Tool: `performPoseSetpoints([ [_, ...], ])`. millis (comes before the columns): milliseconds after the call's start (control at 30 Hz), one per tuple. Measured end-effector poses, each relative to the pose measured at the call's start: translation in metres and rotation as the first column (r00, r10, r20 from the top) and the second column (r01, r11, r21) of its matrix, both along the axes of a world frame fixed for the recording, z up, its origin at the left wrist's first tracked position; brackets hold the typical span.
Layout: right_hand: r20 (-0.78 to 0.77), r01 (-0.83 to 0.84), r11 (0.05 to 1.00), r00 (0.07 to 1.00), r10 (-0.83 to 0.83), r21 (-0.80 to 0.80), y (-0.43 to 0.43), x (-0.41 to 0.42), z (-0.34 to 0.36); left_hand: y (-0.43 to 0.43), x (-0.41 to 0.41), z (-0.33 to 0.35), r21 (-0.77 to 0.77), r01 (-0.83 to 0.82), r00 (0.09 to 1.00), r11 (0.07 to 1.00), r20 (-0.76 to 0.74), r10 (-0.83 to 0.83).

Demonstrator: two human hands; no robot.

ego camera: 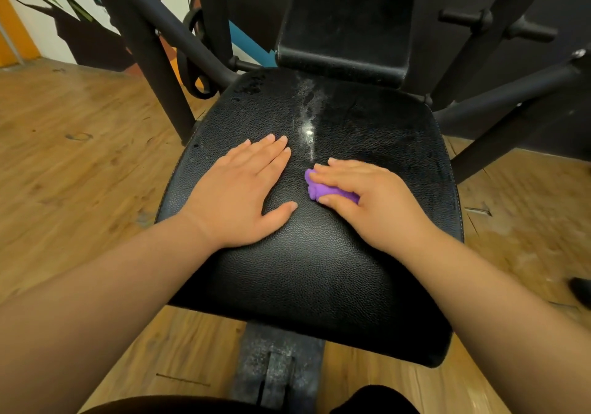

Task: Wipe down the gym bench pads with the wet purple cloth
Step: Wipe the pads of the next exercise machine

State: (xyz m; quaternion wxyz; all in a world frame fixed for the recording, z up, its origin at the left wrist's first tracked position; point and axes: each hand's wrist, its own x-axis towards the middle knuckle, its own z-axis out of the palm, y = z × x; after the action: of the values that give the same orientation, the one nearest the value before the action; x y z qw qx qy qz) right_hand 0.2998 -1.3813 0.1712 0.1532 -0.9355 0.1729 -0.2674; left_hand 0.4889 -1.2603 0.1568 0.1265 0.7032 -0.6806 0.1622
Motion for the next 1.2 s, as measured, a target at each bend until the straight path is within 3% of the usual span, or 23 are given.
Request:
performPoseSetpoints([
  [133, 0.067, 0.089, 0.995, 0.994, -0.086, -0.035, 0.014, -0.001, -0.007, 0.003, 0.000, 0.000, 0.019, 0.003, 0.999, 1.000, 0.037, -0.004],
  [300, 0.054, 0.028, 0.998, 0.998, -0.024, -0.057, 0.026, -0.012, -0.013, 0.016, -0.001, -0.010, 0.023, 0.004, 0.997, 1.000, 0.075, -0.005],
  [467, 0.124, 0.158, 0.987, 0.981, -0.152, -0.041, 0.024, -0.004, -0.009, 0.020, -0.003, -0.012, 0.003, -0.002, 0.997, 1.000, 0.079, 0.001],
  [700, 0.047, 0.013, 0.995, 0.999, -0.008, -0.095, 0.055, -0.024, -0.029, 0.019, -0.003, -0.011, -0.004, 0.001, 0.998, 1.000, 0.063, -0.001],
  [867, 0.142, 0.205, 0.977, 0.970, -0.195, -0.058, 0.038, -0.009, -0.015, 0.021, -0.005, -0.009, 0.007, -0.020, 0.998, 1.000, 0.066, 0.019],
  [1100, 0.047, 0.004, 0.983, 0.999, 0.005, -0.184, 0.067, -0.028, -0.040, 0.023, -0.005, -0.008, 0.019, -0.006, 0.999, 1.000, 0.033, 0.006],
  [1200, 0.081, 0.077, 0.988, 0.994, -0.067, -0.134, 0.052, -0.020, -0.027, 0.024, -0.005, -0.008, 0.013, -0.002, 1.000, 1.000, 0.032, 0.001],
])
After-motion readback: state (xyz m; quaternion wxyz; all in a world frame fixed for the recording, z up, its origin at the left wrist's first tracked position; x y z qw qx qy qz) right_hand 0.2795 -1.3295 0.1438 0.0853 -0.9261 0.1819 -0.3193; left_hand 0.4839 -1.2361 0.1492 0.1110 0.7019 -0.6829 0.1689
